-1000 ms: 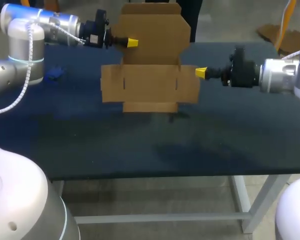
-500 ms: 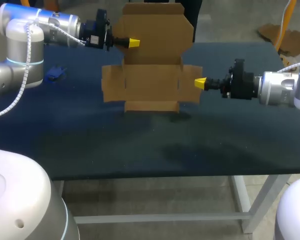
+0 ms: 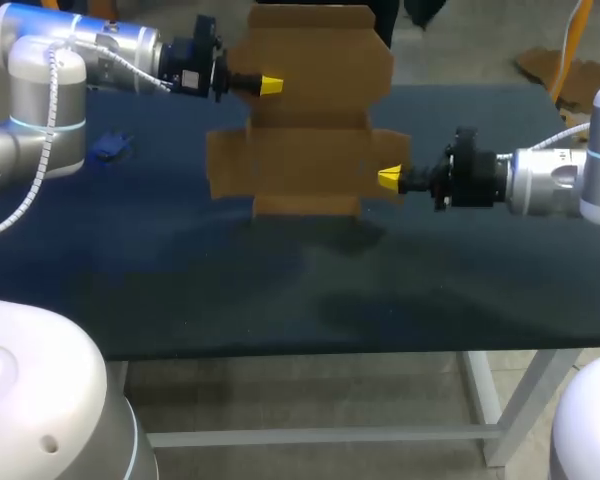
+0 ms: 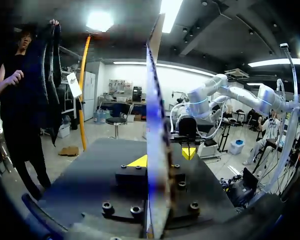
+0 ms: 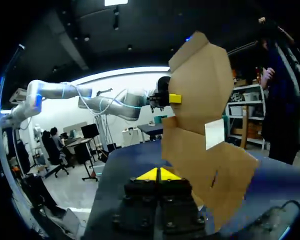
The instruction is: Assemble the packaging by folding the flat box into shape, placing the metal phone stand inside, and closing the box properly
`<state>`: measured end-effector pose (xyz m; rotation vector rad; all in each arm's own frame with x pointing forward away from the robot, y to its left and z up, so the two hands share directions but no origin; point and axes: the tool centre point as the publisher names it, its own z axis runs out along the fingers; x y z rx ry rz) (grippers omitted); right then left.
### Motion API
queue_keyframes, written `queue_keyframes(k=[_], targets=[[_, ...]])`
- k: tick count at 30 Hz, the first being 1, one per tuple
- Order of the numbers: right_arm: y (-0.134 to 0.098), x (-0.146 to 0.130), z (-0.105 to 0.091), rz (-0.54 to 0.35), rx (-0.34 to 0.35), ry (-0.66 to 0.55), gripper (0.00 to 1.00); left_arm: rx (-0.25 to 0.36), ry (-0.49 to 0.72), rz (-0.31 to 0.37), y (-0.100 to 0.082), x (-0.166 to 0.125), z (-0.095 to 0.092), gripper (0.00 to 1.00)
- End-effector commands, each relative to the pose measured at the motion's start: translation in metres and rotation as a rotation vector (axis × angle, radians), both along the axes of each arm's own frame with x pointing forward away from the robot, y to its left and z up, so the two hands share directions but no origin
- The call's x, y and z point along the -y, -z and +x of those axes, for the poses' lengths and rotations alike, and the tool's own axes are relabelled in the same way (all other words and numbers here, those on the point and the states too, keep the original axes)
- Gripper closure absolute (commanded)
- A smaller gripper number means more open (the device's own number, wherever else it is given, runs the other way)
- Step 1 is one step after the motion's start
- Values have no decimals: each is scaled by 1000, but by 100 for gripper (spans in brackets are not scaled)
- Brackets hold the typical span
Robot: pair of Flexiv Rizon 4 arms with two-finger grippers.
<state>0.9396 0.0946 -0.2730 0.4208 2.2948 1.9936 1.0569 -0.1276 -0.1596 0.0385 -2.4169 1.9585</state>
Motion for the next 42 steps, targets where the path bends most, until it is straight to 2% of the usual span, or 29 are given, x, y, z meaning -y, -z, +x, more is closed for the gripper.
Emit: queue_keyframes(k=[1,11,18,25,34,42], targets=[[7,-7,-6,-10,14,-7,100,4,-13,9,-8,0,-10,100],[16,-15,-26,-57,61,-16,100,-19,-36,-15,-15,7,-23,100],[28,-19,-36,-84,79,-13,100,-80,-53,-23,-16,11,-29,100],[35,-22,-43,-67,90,-24,100,-126,-58,-29,-13,15,-35,100],[50,-34,-50,-92,88,-42,100,-149,-40,-18,-2,17,-34,100],[67,-48,-54,-131,111,7,100,-179,-49,-17,4,13,-25,100]])
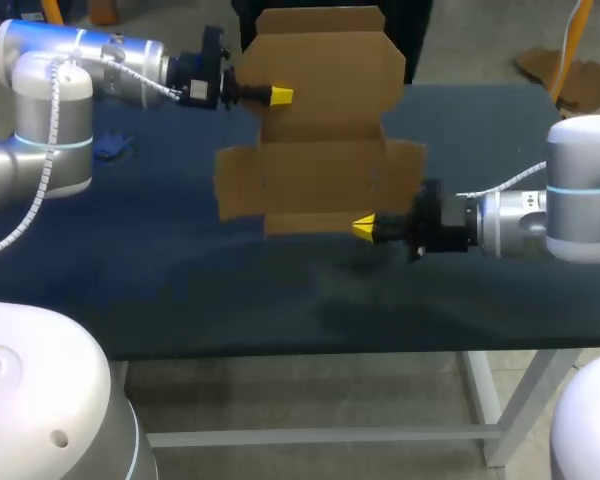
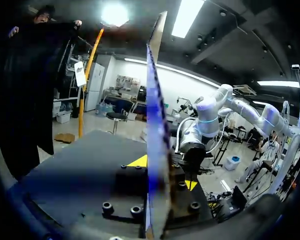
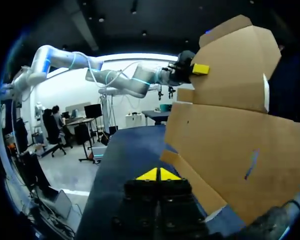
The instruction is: Assemble the packaging by folding the flat box into shape, placing the metal phone stand inside, and closing the box properly
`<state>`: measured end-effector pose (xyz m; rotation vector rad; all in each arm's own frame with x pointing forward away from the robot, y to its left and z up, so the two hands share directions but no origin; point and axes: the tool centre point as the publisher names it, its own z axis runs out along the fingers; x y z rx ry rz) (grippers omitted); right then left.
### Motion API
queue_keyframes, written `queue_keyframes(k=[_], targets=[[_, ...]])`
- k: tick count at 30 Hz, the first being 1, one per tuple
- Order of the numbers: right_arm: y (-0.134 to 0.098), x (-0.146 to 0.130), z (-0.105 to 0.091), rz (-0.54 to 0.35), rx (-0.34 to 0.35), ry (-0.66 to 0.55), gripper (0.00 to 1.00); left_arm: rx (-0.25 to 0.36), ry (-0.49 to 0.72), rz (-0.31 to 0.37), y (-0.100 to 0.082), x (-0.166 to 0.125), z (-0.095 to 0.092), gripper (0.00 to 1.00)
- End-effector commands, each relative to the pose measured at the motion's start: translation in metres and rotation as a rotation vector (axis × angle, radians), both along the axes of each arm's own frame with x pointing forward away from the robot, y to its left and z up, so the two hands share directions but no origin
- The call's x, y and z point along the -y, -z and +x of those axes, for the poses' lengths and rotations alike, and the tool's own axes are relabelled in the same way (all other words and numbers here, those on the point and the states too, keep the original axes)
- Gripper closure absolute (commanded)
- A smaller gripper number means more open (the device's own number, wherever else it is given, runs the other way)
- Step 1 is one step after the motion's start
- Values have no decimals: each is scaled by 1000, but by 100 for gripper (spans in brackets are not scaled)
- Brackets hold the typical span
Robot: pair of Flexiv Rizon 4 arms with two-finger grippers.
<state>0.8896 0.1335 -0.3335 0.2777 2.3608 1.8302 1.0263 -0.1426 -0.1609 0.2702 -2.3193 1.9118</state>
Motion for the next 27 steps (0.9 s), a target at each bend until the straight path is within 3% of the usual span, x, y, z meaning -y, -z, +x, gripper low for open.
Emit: queue_keyframes(k=[1,9,18,27], targets=[[7,-10,-6,-7,22,48,100,-13,10,-1,3,-3,6,100],[14,-20,-16,-102,73,208,100,-34,20,1,2,-4,4,100],[10,-23,-28,-141,115,262,100,-55,20,11,-3,0,-4,100],[21,-25,-31,-179,122,341,100,-59,40,17,15,-1,-1,100]])
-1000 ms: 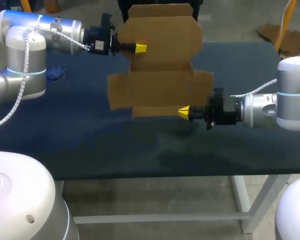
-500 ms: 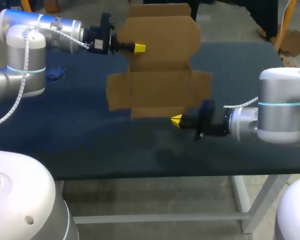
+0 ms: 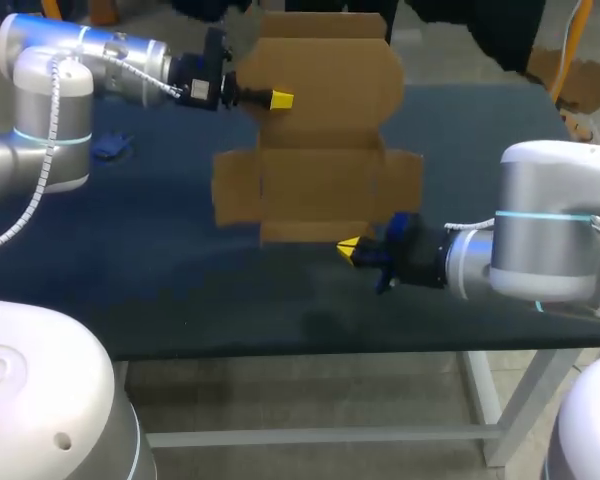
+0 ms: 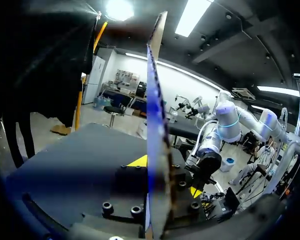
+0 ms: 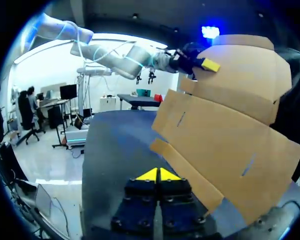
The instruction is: Assemble the packaging by folding the flat box into shape, placing the metal phone stand inside, and closing the box properly
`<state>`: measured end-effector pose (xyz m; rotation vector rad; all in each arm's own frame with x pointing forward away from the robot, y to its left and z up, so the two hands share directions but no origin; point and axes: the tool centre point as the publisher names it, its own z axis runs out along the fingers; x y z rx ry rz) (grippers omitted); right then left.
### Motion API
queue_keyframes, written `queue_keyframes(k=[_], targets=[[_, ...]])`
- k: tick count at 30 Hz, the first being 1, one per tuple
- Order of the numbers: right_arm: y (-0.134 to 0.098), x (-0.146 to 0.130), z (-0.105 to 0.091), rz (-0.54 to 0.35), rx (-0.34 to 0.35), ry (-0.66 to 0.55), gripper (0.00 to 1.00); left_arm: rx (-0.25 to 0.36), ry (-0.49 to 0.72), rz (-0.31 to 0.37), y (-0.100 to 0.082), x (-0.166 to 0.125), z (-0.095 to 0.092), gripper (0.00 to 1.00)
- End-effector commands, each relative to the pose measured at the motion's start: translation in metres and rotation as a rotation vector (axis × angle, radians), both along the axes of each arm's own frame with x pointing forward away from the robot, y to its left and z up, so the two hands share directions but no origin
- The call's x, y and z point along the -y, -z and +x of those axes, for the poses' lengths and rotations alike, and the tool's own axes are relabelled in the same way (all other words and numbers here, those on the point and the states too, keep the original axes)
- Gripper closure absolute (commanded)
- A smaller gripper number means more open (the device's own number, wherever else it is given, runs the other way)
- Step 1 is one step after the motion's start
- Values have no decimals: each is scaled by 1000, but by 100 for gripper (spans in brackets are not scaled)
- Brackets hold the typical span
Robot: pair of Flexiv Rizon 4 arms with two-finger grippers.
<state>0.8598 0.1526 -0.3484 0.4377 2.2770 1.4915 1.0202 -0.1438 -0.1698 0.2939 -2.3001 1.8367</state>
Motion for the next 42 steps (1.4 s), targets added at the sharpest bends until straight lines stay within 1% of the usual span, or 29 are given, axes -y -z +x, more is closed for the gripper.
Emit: queue_keyframes(k=[1,4,9,13,15,19,23,24,37,39,40,42], targets=[[6,-6,-1,-10,32,85,100,1,14,-12,7,-3,6,100],[8,-6,0,-7,35,105,100,11,15,-18,10,-4,7,100],[14,-12,4,-23,38,137,100,39,9,-4,14,-3,7,100],[20,-16,7,-22,32,150,100,73,0,11,17,-3,6,100],[23,-17,9,-17,29,160,100,75,0,10,19,-3,5,100],[27,-19,12,-7,36,193,100,96,1,-1,21,-5,4,100],[31,-19,16,16,47,262,100,112,6,-2,22,-6,2,100],[32,-19,17,21,47,289,100,114,6,-2,23,-7,1,100],[32,-19,17,21,47,289,100,125,14,-4,24,-8,0,100],[36,-23,23,19,43,298,100,125,14,-4,24,-8,0,100],[39,-25,26,35,34,300,100,125,14,-4,24,-8,0,100],[45,-28,33,30,34,323,100,125,14,-4,24,-8,0,100]])
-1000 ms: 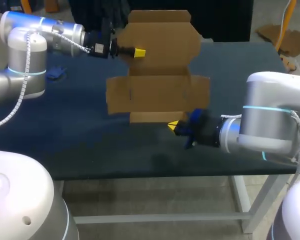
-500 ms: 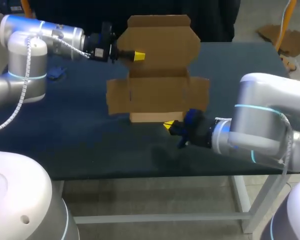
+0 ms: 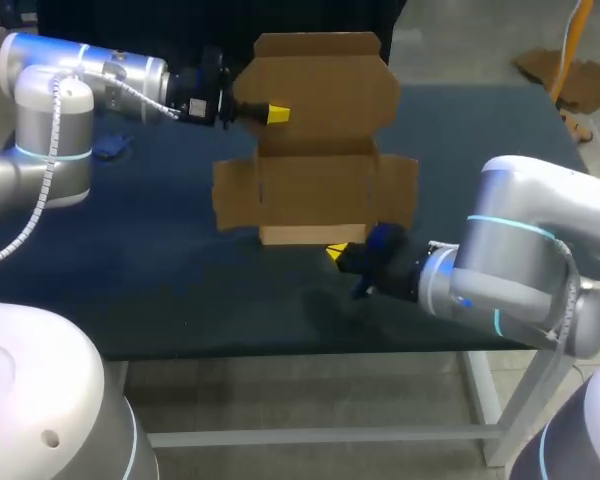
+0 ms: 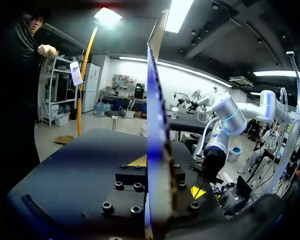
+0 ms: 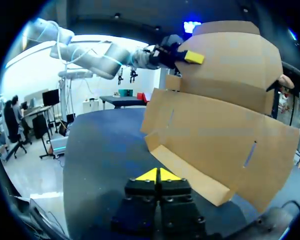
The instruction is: Assemble the packaging by folding the flat box into shape, placing the metal phone stand inside, and closing the box properly
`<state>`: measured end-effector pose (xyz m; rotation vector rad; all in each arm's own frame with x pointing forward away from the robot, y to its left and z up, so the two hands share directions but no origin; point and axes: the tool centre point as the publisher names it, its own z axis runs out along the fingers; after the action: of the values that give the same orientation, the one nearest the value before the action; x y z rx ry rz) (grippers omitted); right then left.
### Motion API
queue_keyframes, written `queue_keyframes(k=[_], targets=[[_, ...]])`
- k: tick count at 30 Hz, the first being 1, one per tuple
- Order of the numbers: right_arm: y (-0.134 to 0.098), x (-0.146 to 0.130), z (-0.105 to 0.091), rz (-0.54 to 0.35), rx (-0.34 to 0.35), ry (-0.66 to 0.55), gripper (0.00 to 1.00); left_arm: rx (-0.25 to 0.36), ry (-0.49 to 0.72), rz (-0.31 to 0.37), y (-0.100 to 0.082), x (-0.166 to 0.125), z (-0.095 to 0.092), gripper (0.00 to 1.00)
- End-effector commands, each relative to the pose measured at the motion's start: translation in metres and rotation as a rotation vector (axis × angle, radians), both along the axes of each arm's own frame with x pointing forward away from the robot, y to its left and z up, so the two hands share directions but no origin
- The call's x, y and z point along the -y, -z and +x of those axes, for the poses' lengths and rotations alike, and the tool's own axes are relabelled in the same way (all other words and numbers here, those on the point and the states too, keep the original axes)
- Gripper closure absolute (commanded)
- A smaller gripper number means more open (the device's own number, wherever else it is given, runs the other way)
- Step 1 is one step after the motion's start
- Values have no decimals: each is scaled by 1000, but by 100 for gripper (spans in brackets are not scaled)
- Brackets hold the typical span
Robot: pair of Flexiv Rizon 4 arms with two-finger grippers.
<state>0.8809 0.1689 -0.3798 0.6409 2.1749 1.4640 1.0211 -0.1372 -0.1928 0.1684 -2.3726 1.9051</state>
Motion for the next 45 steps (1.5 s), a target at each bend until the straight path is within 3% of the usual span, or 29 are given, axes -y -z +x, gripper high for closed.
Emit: queue_keyframes(k=[1,29,37,45], targets=[[16,-13,13,-7,48,162,100,0,2,0,1,-1,-1,100],[32,-31,56,45,89,327,100,0,2,0,1,-1,-1,100],[34,-34,67,57,81,348,100,0,2,0,1,-1,-1,100],[31,-38,75,76,30,351,100,0,2,0,1,-1,-1,100]])
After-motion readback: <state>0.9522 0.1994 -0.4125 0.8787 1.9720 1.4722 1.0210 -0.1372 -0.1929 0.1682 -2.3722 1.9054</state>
